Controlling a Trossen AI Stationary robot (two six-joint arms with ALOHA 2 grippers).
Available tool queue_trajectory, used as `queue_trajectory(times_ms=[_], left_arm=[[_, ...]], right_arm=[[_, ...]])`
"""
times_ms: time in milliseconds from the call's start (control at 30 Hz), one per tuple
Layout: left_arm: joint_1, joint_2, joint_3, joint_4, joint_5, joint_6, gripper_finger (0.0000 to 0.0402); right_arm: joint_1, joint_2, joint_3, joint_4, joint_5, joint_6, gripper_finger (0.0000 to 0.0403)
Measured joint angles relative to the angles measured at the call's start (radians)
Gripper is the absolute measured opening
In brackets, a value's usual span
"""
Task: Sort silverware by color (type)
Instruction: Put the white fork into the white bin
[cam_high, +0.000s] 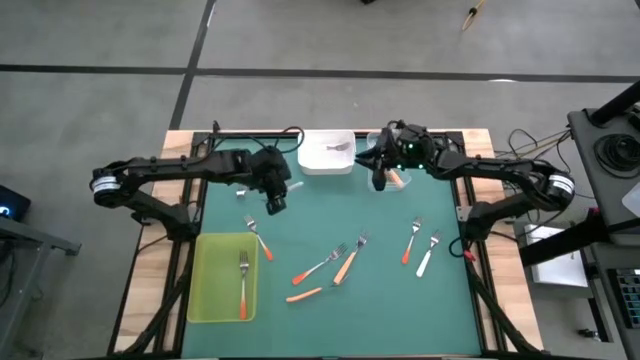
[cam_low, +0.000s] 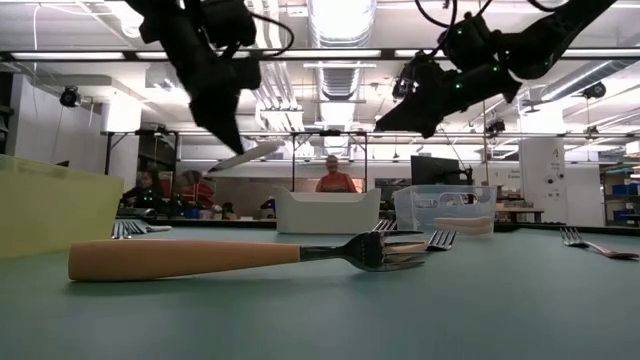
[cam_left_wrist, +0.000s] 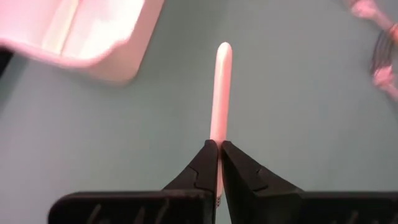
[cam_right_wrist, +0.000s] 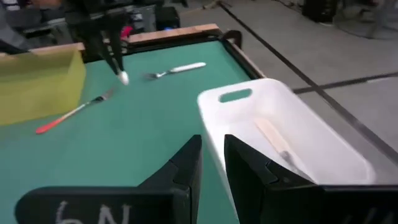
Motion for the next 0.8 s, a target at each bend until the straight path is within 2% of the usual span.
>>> queue_trajectory(times_ms=[267, 467, 633, 700, 800], left_arm=[[-0.036, 0.000, 0.000, 0.142, 0.058, 0.004, 0.0000], [-0.050, 0.000, 0.000, 0.200, 0.071, 0.004, 0.0000], [-0.050, 0.000, 0.000, 0.260, 0.069, 0.010, 0.0000], [-0.049, 0.000, 0.001, 0.271, 0.068, 0.011, 0.0000], [-0.049, 0.000, 0.001, 0.288, 0.068, 0.011, 0.0000]], right_arm=[[0.110, 0.135, 0.000, 0.213, -0.002, -0.018, 0.0067], [0.144, 0.222, 0.054, 0.253, -0.011, 0.039, 0.0126], [0.174, 0.302, 0.120, 0.252, -0.097, 0.028, 0.0182], [0.176, 0.327, 0.147, 0.252, -0.145, 0.028, 0.0198], [0.180, 0.359, 0.189, 0.253, -0.157, 0.039, 0.0214]])
